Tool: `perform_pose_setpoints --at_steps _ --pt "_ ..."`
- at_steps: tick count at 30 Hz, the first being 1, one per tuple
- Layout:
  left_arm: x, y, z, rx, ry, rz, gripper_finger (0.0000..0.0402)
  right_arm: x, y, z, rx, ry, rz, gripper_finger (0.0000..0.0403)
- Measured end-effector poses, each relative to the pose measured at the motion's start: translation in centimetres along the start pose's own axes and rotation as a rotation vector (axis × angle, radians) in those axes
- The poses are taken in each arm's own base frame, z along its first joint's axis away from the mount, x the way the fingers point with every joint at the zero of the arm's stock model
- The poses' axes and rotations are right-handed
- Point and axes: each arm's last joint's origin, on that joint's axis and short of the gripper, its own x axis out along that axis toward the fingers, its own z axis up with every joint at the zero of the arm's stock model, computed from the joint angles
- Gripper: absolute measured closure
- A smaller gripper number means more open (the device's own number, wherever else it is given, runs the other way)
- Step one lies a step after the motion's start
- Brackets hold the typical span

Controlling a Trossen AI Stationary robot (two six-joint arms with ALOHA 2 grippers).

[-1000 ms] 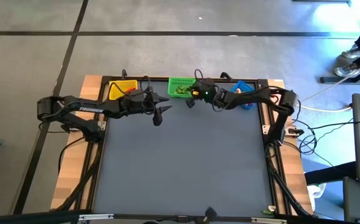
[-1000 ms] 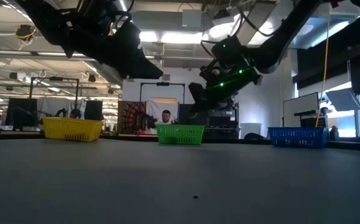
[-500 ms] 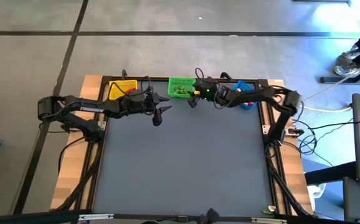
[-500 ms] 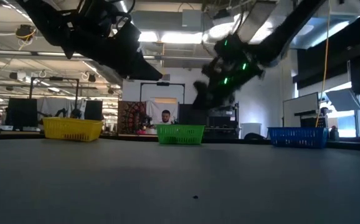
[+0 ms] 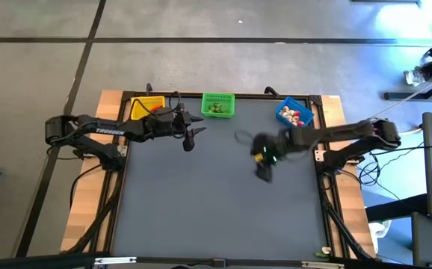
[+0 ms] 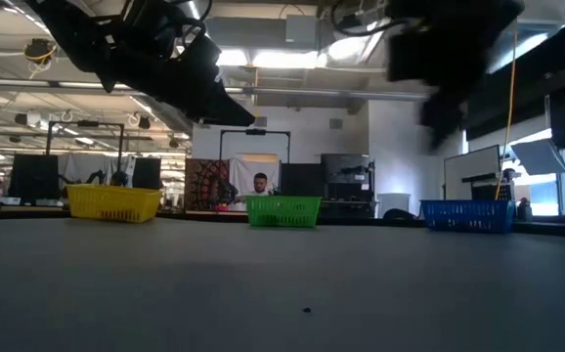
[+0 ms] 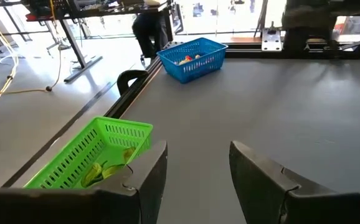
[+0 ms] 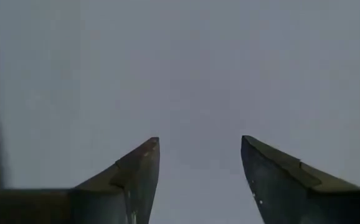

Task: Sort produce into baskets
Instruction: Put the green chili pepper into the yellow basket

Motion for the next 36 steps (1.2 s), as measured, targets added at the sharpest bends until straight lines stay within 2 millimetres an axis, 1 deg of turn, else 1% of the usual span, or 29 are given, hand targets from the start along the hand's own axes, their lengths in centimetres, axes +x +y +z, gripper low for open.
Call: perform_pose_setpoints --at_steps 3,5,10,14,18,21,24,27,31,33,36 --pt "0.0 0.0 0.0 0.000 -0.001 0.000 0.0233 0.5 3.1 -2.9 0.062 0.214 0.048 0.0186" --pt "0.0 0.0 0.0 0.000 -0.001 0.000 0.0233 0.7 5.1 -4.7 0.083 0.313 0.064 0.0189" --pt "0.0 0.0 0.0 0.008 -0.001 0.001 0.0233 1.0 9.5 -9.3 0.121 0.497 0.110 0.0193" --pt "0.0 0.0 0.0 0.012 0.000 0.000 0.0233 1.0 11.9 -12.7 0.087 0.598 0.112 0.0194" --pt "0.0 0.0 0.0 0.005 0.003 0.001 0.0233 0.8 13.5 -15.6 0.101 0.633 0.087 0.0194" --pt "0.0 0.0 0.0 0.003 0.004 0.001 0.0233 0.4 14.9 -17.2 0.110 0.648 0.126 0.0194" --pt "0.0 0.0 0.0 0.004 0.003 0.001 0.0233 0.0 15.9 -18.4 0.115 0.662 0.154 0.0194" --pt "0.0 0.0 0.0 0.004 0.003 0.001 0.0233 -0.3 16.4 -19.4 0.168 0.680 0.132 0.0194" --pt "0.0 0.0 0.0 0.004 0.003 0.001 0.0233 -0.7 17.6 -20.6 0.180 0.667 0.179 0.0194" --pt "0.0 0.0 0.0 0.003 0.003 0.001 0.0233 -0.4 17.9 -21.2 0.186 0.675 0.173 0.0194" --pt "0.0 0.0 0.0 0.005 0.003 0.001 0.0233 0.5 18.1 -22.0 0.198 0.687 0.121 0.0194"
